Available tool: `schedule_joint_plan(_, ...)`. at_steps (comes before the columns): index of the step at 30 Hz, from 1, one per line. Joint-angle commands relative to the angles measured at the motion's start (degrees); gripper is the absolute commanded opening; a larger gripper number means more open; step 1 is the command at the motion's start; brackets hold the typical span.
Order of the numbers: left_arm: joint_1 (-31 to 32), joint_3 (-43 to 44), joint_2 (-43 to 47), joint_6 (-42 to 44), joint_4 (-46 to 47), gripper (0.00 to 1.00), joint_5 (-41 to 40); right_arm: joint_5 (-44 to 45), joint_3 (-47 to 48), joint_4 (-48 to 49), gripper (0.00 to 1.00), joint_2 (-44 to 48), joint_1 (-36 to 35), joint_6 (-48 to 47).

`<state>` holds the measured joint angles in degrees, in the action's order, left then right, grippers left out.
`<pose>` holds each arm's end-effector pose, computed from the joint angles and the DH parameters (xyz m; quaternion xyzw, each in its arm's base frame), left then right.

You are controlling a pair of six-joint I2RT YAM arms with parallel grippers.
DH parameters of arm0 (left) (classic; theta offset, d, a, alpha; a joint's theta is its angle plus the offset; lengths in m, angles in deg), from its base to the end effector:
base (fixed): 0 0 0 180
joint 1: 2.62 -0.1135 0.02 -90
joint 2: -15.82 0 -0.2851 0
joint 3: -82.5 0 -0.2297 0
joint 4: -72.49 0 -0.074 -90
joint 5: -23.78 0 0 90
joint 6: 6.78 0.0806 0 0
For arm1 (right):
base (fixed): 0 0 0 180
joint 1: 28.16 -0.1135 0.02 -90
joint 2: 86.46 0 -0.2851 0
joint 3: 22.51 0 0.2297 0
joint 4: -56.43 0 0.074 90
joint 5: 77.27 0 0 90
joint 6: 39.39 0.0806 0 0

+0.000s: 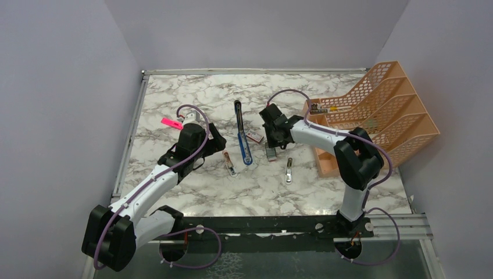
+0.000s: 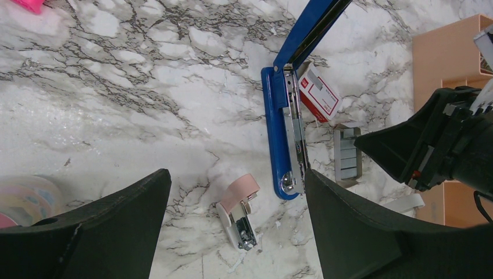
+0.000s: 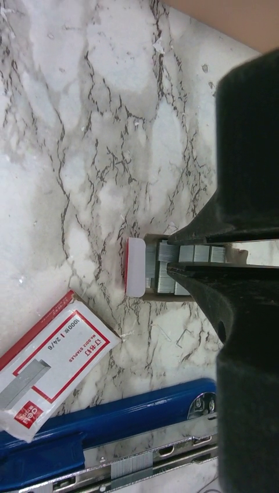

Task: Load the staples into the stapler

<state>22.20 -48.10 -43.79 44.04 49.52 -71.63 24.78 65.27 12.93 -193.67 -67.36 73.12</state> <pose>0.2128 -0.0900 0.2343 -0.1321 0.8689 -0.2166 0.4250 0.3133 0.2338 0.1733 -0.1160 0.9602 0.0318 0.2521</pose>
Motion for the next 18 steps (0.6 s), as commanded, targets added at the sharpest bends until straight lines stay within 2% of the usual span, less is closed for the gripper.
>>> schedule_joint_plan(1, -0.3, -0.2, 0.7, 0.4, 0.6, 0.85, 0.0, 3.1, -2.0, 5.2, 0.20, 3.6, 0.1, -0.4)
schedule_joint_plan(10, -0.4, 0.0, 0.7, 0.3, 0.6, 0.85, 0.2, 0.1, -5.3, 8.2, 0.20, 8.3, -0.3, -1.4)
schedule_joint_plan(18, -0.4, 0.3, 0.5, 0.2, 0.6, 0.85, 0.0, -2.1, -10.1, 7.8, 0.21, 14.1, -8.9, -0.9)
